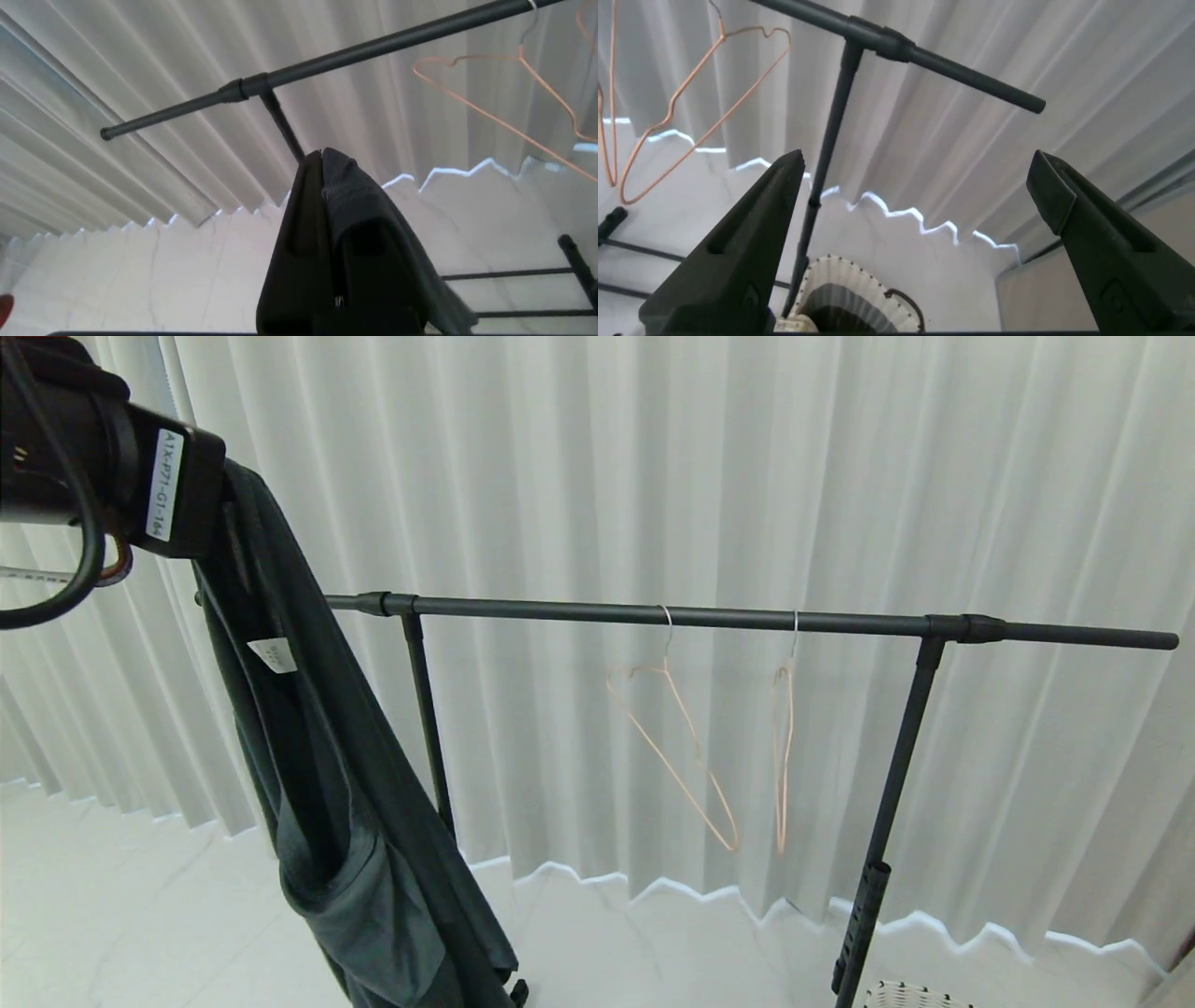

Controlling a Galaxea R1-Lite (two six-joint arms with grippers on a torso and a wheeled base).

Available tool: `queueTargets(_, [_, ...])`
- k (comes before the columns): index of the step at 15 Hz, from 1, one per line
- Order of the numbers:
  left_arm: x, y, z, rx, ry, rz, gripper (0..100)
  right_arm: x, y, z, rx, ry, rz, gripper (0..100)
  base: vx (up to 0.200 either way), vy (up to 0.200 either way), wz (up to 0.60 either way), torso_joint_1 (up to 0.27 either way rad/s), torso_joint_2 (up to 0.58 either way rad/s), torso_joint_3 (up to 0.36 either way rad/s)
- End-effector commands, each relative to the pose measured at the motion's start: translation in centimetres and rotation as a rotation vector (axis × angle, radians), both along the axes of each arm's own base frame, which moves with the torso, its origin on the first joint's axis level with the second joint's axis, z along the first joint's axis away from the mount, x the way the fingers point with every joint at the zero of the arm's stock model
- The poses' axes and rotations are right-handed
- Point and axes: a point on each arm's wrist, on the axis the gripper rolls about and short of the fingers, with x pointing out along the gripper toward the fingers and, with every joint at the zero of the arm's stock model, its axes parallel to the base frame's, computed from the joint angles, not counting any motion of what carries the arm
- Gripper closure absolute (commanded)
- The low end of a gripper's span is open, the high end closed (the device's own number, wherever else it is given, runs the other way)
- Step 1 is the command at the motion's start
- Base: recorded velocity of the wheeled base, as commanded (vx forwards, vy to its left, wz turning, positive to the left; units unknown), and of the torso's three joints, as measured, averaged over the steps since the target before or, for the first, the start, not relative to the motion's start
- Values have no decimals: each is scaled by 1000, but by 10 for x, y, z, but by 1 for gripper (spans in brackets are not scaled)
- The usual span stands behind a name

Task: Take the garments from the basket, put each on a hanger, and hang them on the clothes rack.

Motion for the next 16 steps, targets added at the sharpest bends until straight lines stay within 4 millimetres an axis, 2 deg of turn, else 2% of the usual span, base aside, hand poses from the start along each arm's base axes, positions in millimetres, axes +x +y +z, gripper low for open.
queueTargets(1, [1, -1, -1, 1, 3, 1, 100, 0, 0, 0, -1, 2, 0, 0, 0, 200, 0, -7, -2, 2])
queueTargets(8, [1, -1, -1, 2, 2, -6, 100, -1, 0, -1, 8, 3, -3, 0, 0, 200, 0, 3, 2, 2])
queueTargets(11, [-1, -6, -1, 2, 3, -32, 100, 1, -2, -5, 21, 20, -23, 0, 0, 0, 0, 0, 0, 0])
queueTargets(16, [0, -16, -4, 6, 15, -69, 100, 3, -3, -20, 66, 71, -49, 0, 200, 0, 0, -2, 7, 2])
